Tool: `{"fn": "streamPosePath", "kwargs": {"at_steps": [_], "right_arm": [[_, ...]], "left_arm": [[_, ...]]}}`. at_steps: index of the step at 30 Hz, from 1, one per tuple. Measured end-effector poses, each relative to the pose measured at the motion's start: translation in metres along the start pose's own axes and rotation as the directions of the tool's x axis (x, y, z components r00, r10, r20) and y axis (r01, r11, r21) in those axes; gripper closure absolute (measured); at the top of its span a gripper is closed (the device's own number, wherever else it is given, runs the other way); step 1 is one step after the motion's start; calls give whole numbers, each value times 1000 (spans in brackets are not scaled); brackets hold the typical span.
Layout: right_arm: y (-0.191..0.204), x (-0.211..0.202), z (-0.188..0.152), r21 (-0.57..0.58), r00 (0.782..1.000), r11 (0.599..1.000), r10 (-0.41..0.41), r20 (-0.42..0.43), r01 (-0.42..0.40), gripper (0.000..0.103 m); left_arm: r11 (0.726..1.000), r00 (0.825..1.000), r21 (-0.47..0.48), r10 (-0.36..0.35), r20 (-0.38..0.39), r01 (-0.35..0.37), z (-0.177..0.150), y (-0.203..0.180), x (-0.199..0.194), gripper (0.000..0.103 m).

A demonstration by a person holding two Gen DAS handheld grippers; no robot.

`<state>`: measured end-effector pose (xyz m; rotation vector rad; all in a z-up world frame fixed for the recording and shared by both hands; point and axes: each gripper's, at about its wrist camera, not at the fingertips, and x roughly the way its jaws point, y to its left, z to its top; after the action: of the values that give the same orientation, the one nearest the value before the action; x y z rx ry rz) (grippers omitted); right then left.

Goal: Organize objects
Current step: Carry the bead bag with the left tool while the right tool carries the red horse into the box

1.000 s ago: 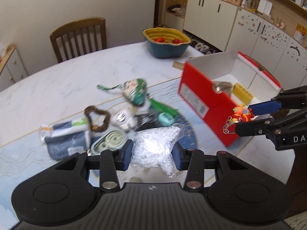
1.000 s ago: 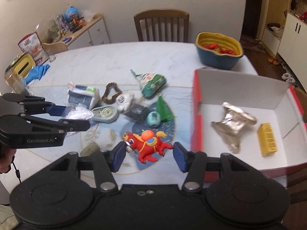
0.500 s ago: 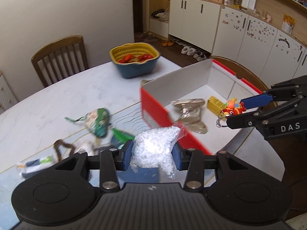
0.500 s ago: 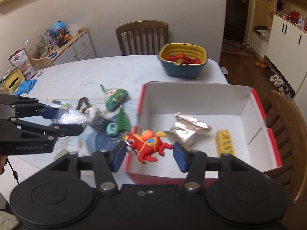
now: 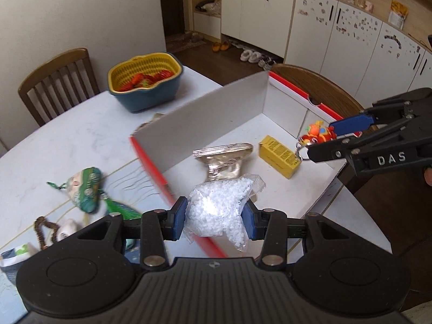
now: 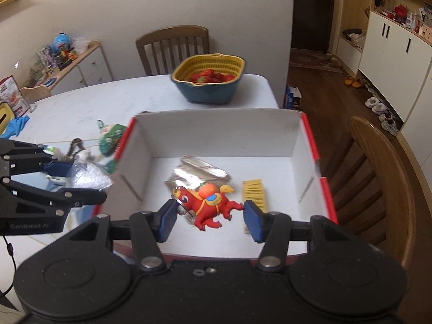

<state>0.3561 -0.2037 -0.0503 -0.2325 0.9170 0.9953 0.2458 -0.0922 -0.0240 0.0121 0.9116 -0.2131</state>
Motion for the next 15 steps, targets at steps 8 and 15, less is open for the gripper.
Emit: {"fn": "streamPosePath", "kwargs": {"at_steps": [8,15], "right_arm": [[-32,24,11,5,1000,1000,-16,-22,16,51],[-41,60,28,-33,998,999,-10,-55,8,51]], "left_arm": [[1000,996,12,-6,-92,7,17,-21,45,61],[999,986,39,4,-168,3,23,-33,80,61]]}}
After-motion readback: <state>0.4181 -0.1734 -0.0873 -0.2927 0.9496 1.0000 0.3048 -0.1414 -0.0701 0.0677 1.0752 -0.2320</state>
